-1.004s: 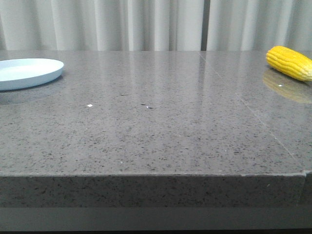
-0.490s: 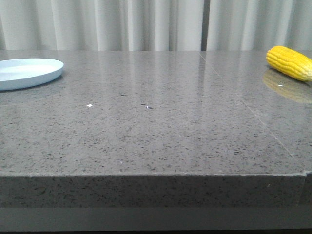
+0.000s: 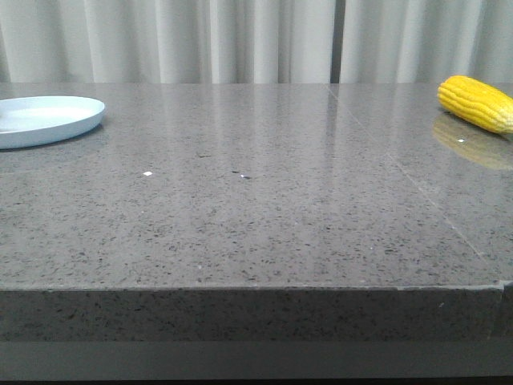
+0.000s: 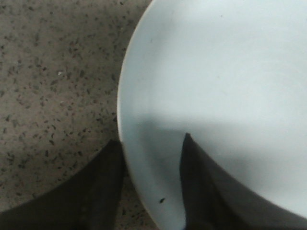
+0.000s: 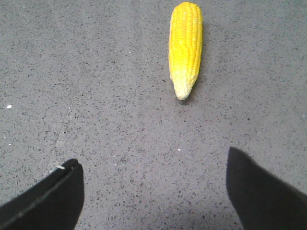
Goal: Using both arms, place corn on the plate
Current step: 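Grip the plate rim with the left gripper and slide it toward the table center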
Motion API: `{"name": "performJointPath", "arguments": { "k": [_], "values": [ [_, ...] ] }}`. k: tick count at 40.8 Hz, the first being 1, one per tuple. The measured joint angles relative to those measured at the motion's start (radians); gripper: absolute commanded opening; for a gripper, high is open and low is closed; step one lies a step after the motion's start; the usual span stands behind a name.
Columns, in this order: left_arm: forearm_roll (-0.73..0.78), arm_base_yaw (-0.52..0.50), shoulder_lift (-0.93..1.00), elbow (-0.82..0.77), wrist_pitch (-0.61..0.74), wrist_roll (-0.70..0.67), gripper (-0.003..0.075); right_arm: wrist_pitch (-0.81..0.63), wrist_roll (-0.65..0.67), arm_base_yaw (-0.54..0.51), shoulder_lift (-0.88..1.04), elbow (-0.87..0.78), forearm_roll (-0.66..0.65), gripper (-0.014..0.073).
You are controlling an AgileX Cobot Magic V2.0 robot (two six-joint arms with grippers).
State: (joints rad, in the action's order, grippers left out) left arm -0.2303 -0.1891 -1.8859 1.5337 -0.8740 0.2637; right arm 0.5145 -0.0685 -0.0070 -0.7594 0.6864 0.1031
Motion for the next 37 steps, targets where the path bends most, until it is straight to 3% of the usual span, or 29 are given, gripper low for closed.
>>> {"name": "performJointPath", "arguments": {
  "k": [4, 13, 23, 37],
  "values": [
    [0.000, 0.000, -0.001, 0.000, 0.012, 0.000, -0.0018, 0.000, 0.000, 0.000, 0.000, 0.000, 0.000, 0.0627],
    [-0.012, 0.000, -0.001, 0.009, 0.019, 0.000, -0.0020, -0.002, 0.000, 0.000, 0.000, 0.000, 0.000, 0.0627],
    [-0.060, 0.016, 0.002, 0.120, -0.091, 0.040, -0.0020, -0.002, 0.000, 0.000, 0.000, 0.000, 0.000, 0.0627],
    [-0.138, 0.241, 0.022, 0.255, -0.215, 0.102, -0.0020, -0.002, 0.000, 0.000, 0.000, 0.000, 0.000, 0.0627]
  ]
}}
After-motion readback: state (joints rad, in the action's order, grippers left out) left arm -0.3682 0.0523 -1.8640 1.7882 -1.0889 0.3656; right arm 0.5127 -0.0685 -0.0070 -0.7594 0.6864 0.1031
